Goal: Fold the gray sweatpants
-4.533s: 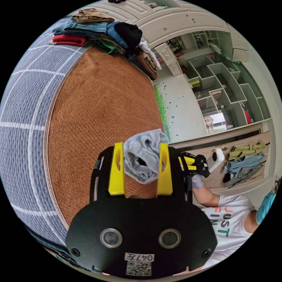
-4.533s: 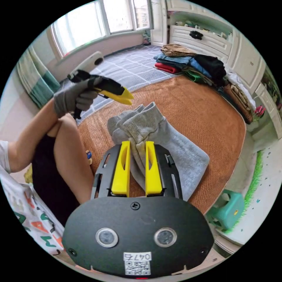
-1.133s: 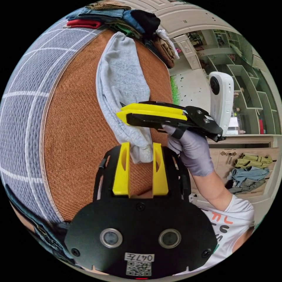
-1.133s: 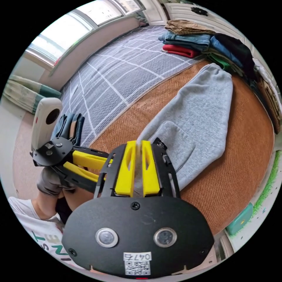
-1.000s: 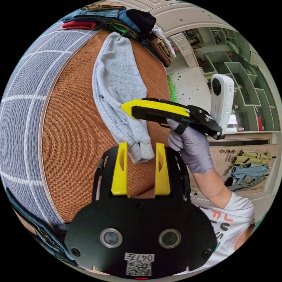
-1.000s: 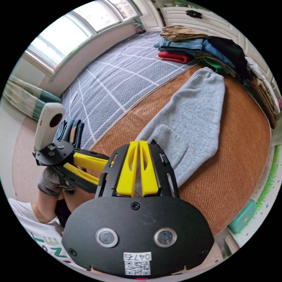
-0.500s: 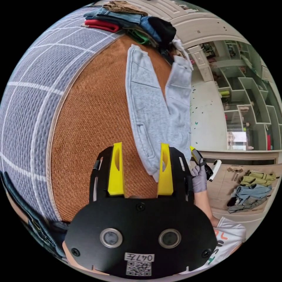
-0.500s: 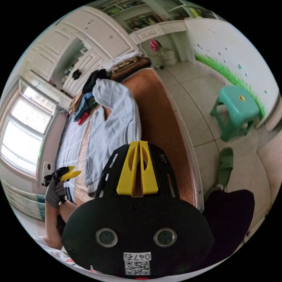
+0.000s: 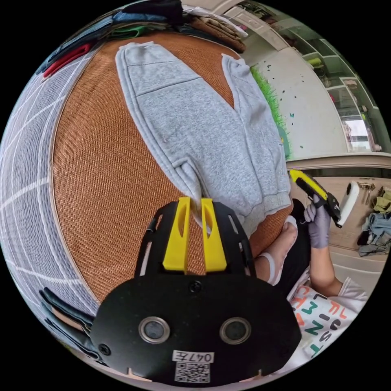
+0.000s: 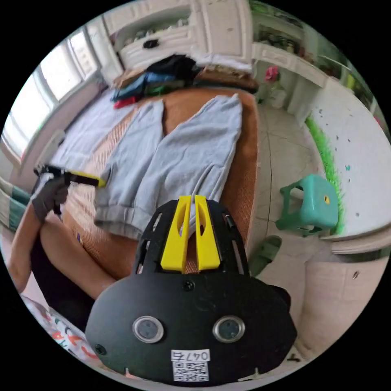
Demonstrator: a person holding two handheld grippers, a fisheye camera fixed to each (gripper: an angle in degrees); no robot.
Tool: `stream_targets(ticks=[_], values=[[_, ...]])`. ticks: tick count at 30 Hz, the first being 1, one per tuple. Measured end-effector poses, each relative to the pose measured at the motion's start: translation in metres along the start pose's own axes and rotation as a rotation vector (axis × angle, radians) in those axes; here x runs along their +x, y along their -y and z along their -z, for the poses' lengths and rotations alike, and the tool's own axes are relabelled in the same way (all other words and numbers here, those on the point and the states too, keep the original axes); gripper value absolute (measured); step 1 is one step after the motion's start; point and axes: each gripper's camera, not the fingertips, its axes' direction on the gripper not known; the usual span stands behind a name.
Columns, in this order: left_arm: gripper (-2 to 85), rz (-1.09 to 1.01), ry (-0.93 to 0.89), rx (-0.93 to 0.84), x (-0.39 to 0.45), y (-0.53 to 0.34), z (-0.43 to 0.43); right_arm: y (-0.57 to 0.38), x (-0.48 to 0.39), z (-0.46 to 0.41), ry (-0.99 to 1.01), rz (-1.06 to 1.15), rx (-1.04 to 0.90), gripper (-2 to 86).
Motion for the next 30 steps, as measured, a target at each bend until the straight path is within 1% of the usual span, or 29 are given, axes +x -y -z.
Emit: stream_targets(ticks=[1,2,5,6,7,8,10,13,16,18,20,21,22,23,25,26,27,28,30], values=[[3.9,0.014,-0.019,0.014,-0.007,-0.007,0.008,0.008,-0.010,-0.023,0.046,0.046,-0.139,-1.1],[3.7,0.024,-0.020,0.023,-0.012,-0.010,0.012,0.010,-0.014,-0.032,0.060,0.053,-0.181,-1.1],[3.3,0.081,-0.001,0.137,-0.036,-0.036,0.048,0.013,-0.048,-0.039,0.142,0.144,-0.212,-1.2],[3.3,0.107,-0.013,0.206,-0.047,-0.048,0.066,0.015,-0.064,-0.043,0.192,0.173,-0.238,-1.2],[3.4,0.130,-0.041,0.283,-0.058,-0.063,0.083,0.016,-0.084,-0.048,0.238,0.204,-0.247,-1.2],[3.5,0.140,-0.056,0.321,-0.063,-0.070,0.092,0.017,-0.094,-0.051,0.256,0.224,-0.251,-1.2],[4.1,0.144,-0.126,0.466,-0.076,-0.101,0.121,0.020,-0.139,-0.063,0.288,0.308,-0.252,-1.2],[4.5,0.107,-0.159,0.544,-0.080,-0.131,0.144,0.028,-0.185,-0.072,0.302,0.419,-0.254,-1.2],[4.0,0.090,-0.128,0.569,-0.080,-0.153,0.157,0.033,-0.203,-0.073,0.302,0.474,-0.255,-1.2],[3.1,0.079,-0.075,0.607,-0.076,-0.166,0.170,0.032,-0.203,-0.065,0.308,0.483,-0.204,-1.0],[1.8,0.028,-0.010,0.633,-0.065,-0.175,0.183,0.027,-0.196,-0.052,0.256,0.463,-0.123,-0.9],[1.3,-0.034,0.037,0.632,-0.055,-0.176,0.187,0.023,-0.191,-0.046,0.183,0.445,-0.082,-0.8],[1.0,-0.061,0.096,0.605,-0.046,-0.175,0.189,0.020,-0.186,-0.043,0.122,0.421,-0.065,-0.8],[1.0,-0.055,0.133,0.584,-0.043,-0.174,0.189,0.019,-0.183,-0.042,0.105,0.410,-0.062,-0.8],[1.5,0.053,0.262,0.484,-0.044,-0.172,0.192,0.017,-0.175,-0.041,0.138,0.381,-0.065,-0.8],[2.0,0.081,0.269,0.471,-0.047,-0.174,0.194,0.017,-0.176,-0.041,0.160,0.380,-0.070,-0.8],[3.1,0.138,0.234,0.464,-0.058,-0.179,0.199,0.017,-0.181,-0.042,0.207,0.386,-0.068,-0.8],[4.2,0.176,0.161,0.470,-0.073,-0.185,0.204,0.018,-0.192,-0.043,0.258,0.414,-0.062,-0.9],[6.1,0.235,0.077,0.513,-0.094,-0.198,0.212,0.020,-0.221,-0.048,0.308,0.482,-0.064,-0.9]])
